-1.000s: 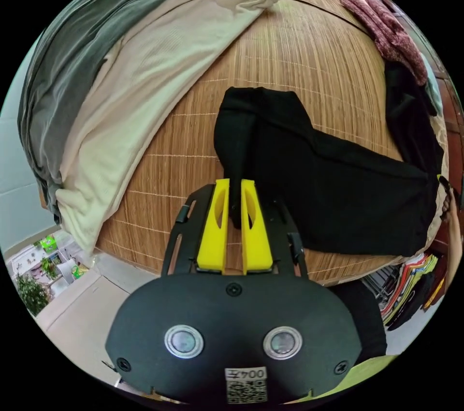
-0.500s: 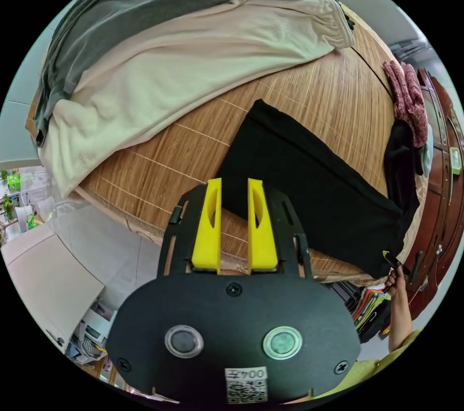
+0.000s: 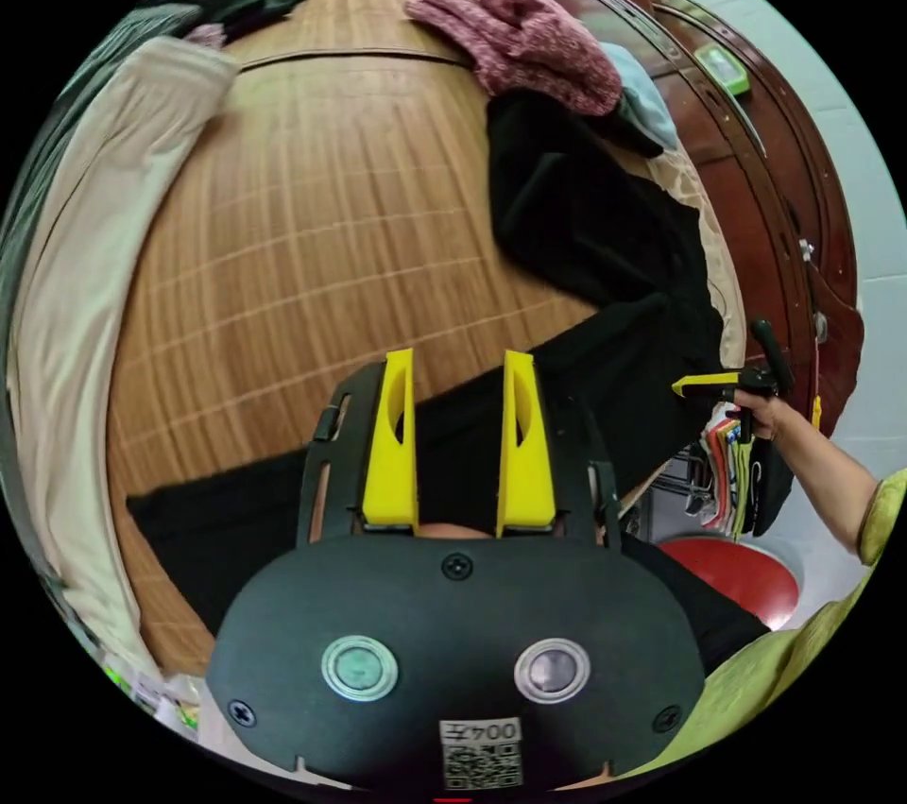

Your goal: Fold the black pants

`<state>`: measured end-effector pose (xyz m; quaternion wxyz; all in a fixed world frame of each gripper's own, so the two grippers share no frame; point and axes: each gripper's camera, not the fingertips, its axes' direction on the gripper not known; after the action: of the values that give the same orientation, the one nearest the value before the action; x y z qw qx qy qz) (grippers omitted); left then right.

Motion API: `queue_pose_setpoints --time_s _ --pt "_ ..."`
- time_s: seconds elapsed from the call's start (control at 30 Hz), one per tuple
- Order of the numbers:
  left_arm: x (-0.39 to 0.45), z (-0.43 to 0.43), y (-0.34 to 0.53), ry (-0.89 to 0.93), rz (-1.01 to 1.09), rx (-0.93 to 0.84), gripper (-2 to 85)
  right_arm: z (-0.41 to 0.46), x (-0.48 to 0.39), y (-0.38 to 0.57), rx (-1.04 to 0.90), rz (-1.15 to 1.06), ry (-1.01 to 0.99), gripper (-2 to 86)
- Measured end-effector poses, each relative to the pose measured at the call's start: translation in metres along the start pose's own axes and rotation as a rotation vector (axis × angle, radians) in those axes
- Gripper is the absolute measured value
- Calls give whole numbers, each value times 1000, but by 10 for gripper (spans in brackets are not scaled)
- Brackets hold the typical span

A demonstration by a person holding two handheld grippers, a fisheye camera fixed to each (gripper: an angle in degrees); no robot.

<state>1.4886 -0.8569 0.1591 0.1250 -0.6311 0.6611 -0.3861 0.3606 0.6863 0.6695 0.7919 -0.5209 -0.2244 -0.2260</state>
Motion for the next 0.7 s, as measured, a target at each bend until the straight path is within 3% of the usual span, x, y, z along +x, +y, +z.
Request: queue_pose_setpoints --time_s 0.2,0.43,0.5,0.6,0.7 --pt "67 59 -69 -37 136 -82 136 4 16 19 119 38 -100 -3" --pt "84 94 -95 61 -172 -25 44 9 17 31 193 42 -122 -2" --pt "104 92 -100 16 -145 -4 32 10 15 32 195 32 -112 -1" --pt "169 62 -112 -125 84 97 21 11 12 33 198 25 -98 1" --pt "251 18 -111 -388 431 224 16 13 6 35 213 16 -72 4"
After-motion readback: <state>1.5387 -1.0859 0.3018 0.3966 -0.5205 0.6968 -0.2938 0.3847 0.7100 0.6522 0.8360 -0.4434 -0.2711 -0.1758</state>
